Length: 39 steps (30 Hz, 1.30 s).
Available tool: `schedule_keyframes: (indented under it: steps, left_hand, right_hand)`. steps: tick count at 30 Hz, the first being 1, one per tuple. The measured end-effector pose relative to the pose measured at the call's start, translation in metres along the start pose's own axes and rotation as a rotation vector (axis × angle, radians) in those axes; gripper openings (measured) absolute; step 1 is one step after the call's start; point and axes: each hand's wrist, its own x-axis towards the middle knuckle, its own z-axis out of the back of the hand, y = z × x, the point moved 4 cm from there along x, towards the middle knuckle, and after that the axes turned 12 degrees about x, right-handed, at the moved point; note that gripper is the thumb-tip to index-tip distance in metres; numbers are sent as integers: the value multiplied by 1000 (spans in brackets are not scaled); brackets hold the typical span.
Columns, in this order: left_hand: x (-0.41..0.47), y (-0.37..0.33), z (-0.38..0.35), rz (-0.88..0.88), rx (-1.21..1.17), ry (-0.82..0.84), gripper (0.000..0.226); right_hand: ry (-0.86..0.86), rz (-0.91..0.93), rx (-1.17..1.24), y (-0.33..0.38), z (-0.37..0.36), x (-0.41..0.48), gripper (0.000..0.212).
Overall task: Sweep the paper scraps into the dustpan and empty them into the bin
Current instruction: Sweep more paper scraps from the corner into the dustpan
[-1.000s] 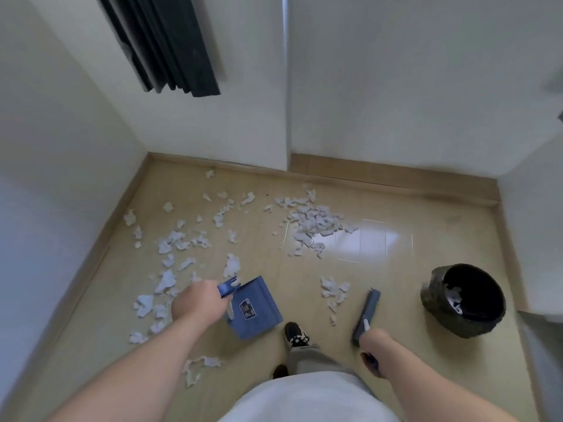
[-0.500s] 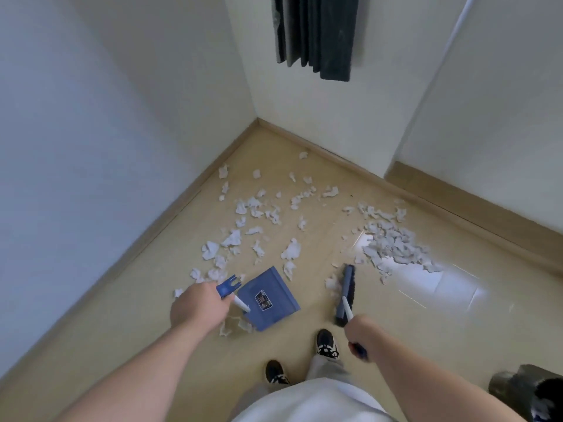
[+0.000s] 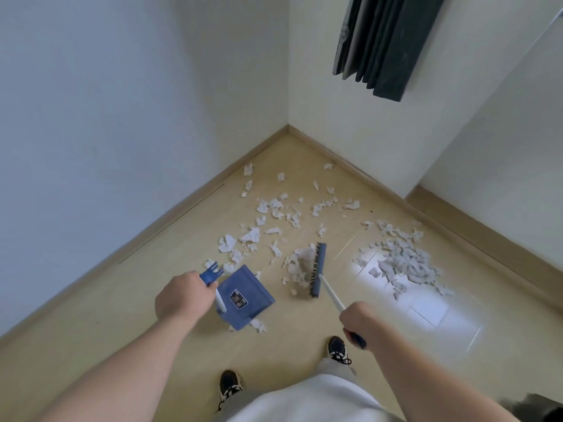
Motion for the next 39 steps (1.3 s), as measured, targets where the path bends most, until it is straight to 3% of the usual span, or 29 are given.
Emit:
schedule_keyframes:
  steps: [6, 11, 16, 22, 28, 33, 36, 39]
  left_hand:
    - [14, 92, -11, -49, 14, 11, 34]
    - [12, 171, -26, 10, -31, 30, 38]
    - [9, 226, -47, 71, 3, 124, 22]
    - [2, 272, -66, 39, 132, 56, 33]
    - [1, 301, -89, 56, 152, 108, 29]
    - [4, 315, -99, 58, 131, 120, 29]
    - [8, 319, -100, 65, 78, 126, 29]
    - [14, 320, -98, 67, 55, 143, 24]
  right_hand:
    - [-28, -6, -315, 27, -112, -55, 16]
    - [34, -52, -215, 33, -170, -84, 36]
    - [58, 66, -254, 36, -206, -113, 26]
    - [170, 132, -307, 42, -253, -110, 28]
    - [270, 127, -596, 33, -287, -86, 32]
    - [151, 85, -892, 29, -278, -87, 17]
    - [42, 107, -1058, 39, -267, -96, 20]
    - [-19, 173, -1046, 48, -259, -96, 27]
